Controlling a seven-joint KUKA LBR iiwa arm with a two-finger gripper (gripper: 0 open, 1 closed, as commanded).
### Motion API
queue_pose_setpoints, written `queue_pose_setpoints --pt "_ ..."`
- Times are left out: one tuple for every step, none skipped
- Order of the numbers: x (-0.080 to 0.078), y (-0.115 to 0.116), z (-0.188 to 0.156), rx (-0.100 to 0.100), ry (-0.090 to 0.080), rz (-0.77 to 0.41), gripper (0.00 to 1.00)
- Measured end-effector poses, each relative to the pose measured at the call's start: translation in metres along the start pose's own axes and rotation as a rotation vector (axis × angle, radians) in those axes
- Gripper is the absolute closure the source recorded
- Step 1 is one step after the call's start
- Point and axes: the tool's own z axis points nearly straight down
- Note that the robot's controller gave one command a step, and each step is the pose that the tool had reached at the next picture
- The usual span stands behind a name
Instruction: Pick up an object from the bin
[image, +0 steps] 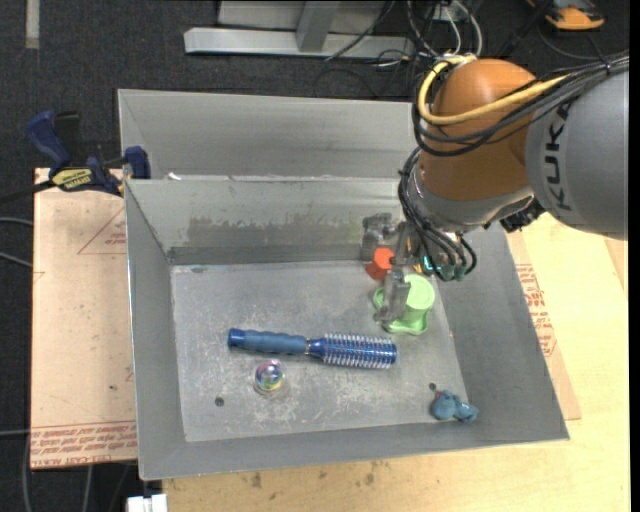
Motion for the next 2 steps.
queue_pose_setpoints --pt "0.0100 0.0173 0.1588 0.000 -0.002 -0.444 0.00" --pt "0.0088 0.0170 0.1566 0.000 -0.006 -0.443 1.00"
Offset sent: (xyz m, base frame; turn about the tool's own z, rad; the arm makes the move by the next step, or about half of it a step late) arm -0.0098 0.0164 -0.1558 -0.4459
